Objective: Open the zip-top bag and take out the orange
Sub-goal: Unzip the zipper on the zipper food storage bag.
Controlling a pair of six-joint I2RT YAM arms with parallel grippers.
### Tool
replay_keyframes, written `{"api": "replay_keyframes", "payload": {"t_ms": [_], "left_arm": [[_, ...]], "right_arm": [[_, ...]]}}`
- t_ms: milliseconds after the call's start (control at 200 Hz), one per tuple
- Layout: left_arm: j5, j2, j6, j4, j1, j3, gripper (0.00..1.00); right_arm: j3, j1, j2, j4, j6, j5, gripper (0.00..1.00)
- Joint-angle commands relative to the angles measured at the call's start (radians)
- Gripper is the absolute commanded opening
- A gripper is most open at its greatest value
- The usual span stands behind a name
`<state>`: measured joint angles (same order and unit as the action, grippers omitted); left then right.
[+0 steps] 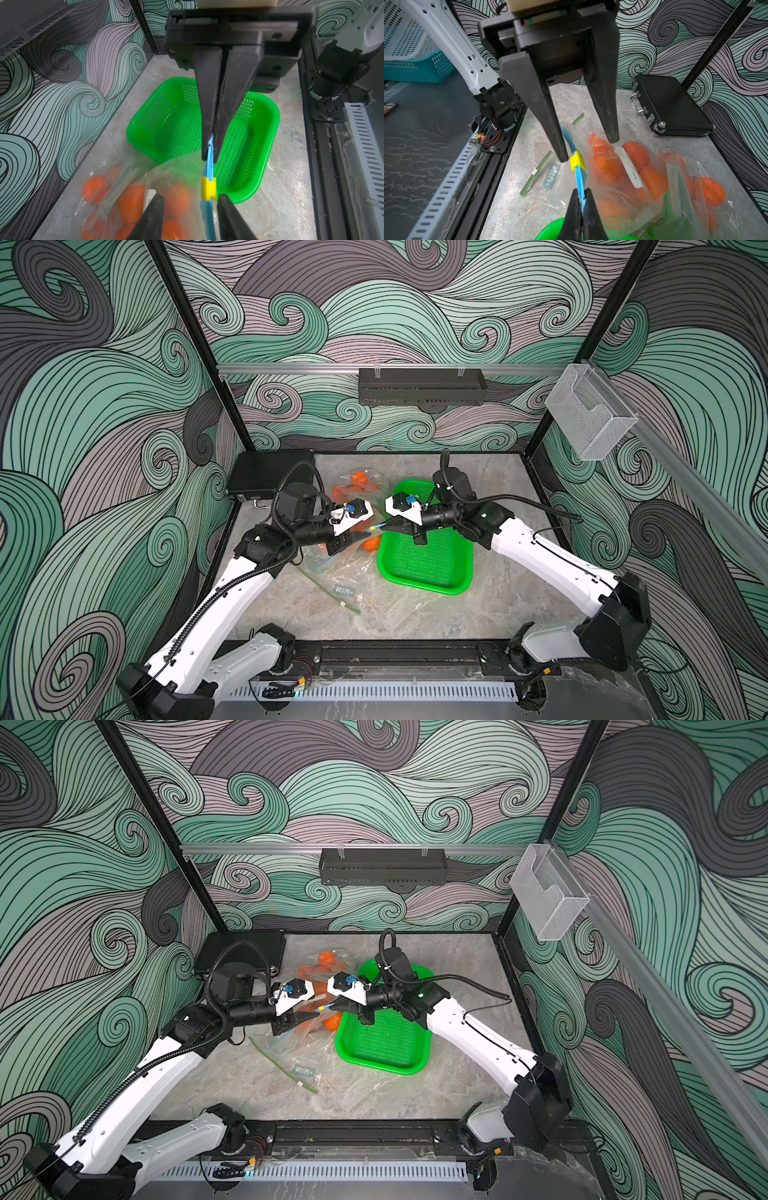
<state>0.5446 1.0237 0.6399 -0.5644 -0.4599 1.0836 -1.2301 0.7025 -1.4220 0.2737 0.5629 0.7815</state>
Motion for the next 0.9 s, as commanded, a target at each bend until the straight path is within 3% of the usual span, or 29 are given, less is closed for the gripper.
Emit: {"api": "replay_keyframes", "payload": {"t_ms": [0,615,765,896], "left_arm": [[0.014,0.010,0.012,0.020,-0.019,0.029,0.40],[0.005,0.024,0.051,-0.012,-0.051,0.002,0.16],[-0.013,0.014,0.055,-0.024,-0.055,-0.004,0.00],[-0.040,-0.003,0.043,-0.037,-0.056,-0.005,0.00]], "right_arm": [[-0.025,-0.004,-0.009,0.009,-0.022,0.029,0.00],[-0.032,-0.010,-0.017,0.009,-0.034,0.040,0.00],[-0.037,-0.021,-0.012,-0.002,-0.053,0.050,0.00],[-0.039,-0.035,-0.008,-0.014,-0.065,0.053,0.00]]}}
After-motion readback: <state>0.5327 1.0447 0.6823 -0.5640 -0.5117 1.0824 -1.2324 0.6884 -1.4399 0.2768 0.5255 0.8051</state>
